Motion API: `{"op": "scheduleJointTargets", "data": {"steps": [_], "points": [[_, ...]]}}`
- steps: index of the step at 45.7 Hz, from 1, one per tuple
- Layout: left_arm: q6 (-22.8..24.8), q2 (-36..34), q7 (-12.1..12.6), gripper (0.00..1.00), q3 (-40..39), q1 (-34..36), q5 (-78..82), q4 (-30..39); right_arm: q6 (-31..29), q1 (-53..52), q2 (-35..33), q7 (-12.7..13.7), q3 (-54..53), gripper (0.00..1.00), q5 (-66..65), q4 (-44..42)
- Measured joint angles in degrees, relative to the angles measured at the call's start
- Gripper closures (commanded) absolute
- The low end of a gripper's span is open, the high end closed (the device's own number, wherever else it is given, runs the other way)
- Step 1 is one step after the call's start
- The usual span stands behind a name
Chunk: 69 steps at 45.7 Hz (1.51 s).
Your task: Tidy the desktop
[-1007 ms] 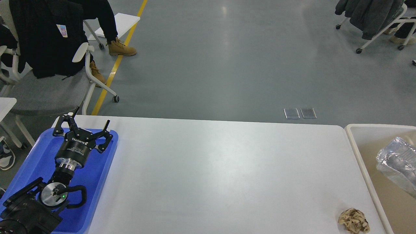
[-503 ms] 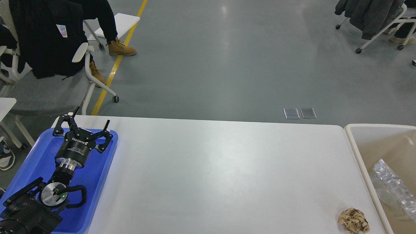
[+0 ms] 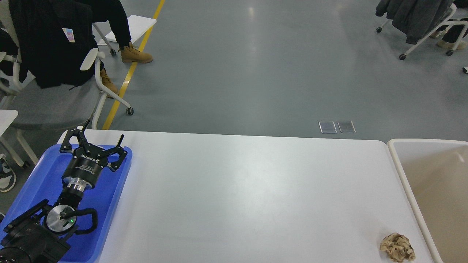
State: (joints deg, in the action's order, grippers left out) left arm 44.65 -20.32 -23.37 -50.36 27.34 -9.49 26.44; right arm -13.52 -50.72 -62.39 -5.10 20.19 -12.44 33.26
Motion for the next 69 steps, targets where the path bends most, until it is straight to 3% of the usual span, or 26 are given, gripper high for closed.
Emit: {"op": "scheduleJointTargets", "data": {"steps": [12,21,29,42,54,69], "points": [[0.0,0.04,0.0,0.01,0.0,0.01,0.0,-0.01,-5.01,-16.83,-7.08,0.0,5.62,0.0,-3.17,7.49],[0.0,0.08,0.0,0.01,0.0,0.05,0.0,-0.01,-7.07,-25.44,-5.05,0.0,7.17,0.0,-9.45,9.3],[0.0,0.1,-0.01,0.01,0.0,0.06,0.0,-0.03,-8.66,-31.71,0.91,0.12,10.51,0.0,-12.37,10.05],[0.0,0.1,-0.01,0.01,0.0,0.02,0.0,-0.05,-10.61,-43.6,17.53,0.18,24.73,0.0,-13.24,11.41],[0.0,0.08,-0.01,0.01,0.0,-0.01,0.0,-0.03,-17.65,-54.07,31.16,0.27,34.5,0.0,-12.02,19.08],[0.0,0.03,-0.01,0.01,0.0,-0.01,0.0,-0.07,-27.64,-65.77,36.3,0.32,42.62,0.0,-8.53,32.49]]}}
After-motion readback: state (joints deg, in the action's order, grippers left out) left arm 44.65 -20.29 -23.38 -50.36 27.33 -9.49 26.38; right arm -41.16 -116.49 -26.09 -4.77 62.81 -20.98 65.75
